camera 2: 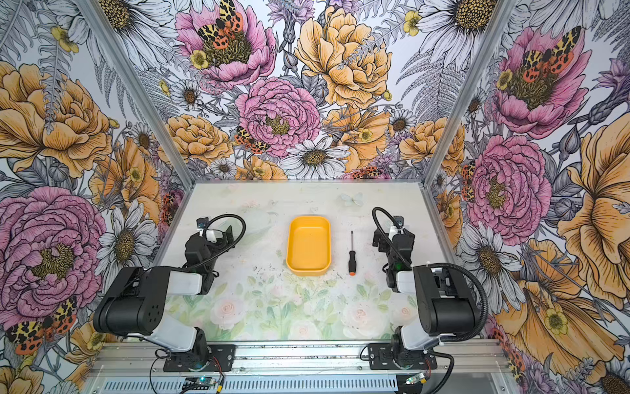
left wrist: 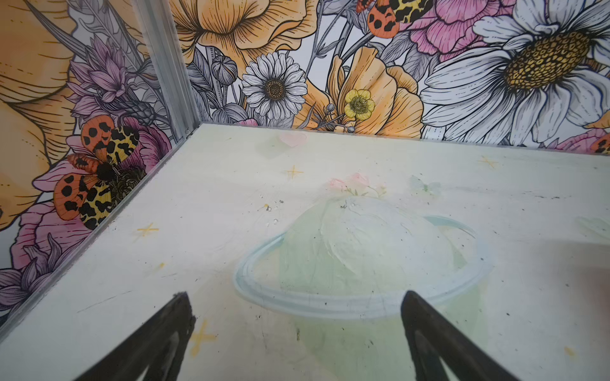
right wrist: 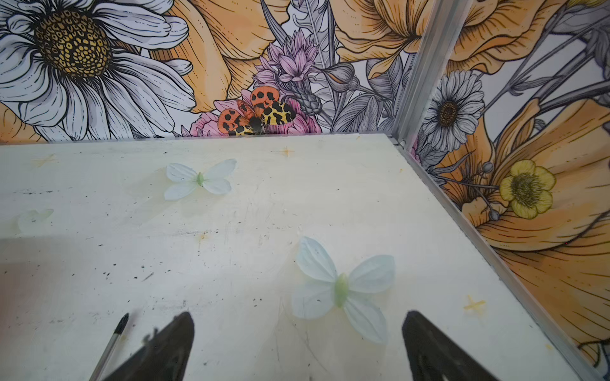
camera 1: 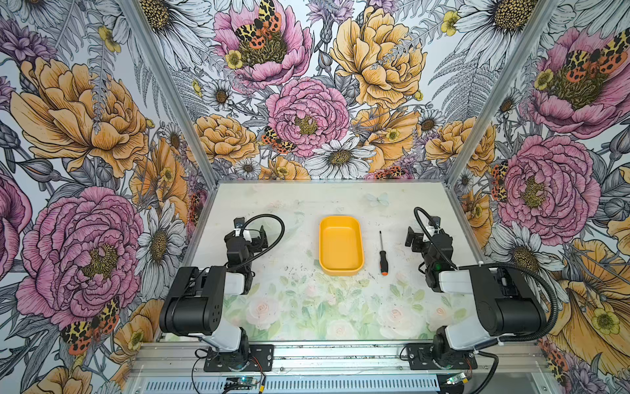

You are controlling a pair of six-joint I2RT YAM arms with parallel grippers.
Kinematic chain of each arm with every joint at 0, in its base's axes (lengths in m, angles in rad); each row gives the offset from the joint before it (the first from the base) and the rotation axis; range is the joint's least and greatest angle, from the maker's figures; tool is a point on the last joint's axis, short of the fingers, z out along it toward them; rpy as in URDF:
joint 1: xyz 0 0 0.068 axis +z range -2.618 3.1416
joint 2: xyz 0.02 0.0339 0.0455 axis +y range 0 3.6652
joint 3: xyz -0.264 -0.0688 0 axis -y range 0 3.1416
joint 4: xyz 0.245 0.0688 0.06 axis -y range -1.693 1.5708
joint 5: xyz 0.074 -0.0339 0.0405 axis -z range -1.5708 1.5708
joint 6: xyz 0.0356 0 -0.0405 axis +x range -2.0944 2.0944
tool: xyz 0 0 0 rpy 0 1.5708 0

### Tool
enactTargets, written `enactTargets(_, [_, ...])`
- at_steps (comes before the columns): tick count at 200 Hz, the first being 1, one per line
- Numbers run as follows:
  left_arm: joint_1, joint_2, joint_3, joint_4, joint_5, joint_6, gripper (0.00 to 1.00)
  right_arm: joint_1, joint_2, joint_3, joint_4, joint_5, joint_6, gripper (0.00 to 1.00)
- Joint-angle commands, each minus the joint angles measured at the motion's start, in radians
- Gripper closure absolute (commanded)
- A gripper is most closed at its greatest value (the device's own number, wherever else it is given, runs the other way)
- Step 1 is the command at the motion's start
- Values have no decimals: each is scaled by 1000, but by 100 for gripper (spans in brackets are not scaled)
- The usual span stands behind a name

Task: Put the screwdriver in the bin
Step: Pick up the screwdriver from the middle-right of the table.

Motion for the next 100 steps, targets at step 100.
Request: enactTargets(100, [-1,1,17,22,-11,2,1,0,4,13,17,30,1,4])
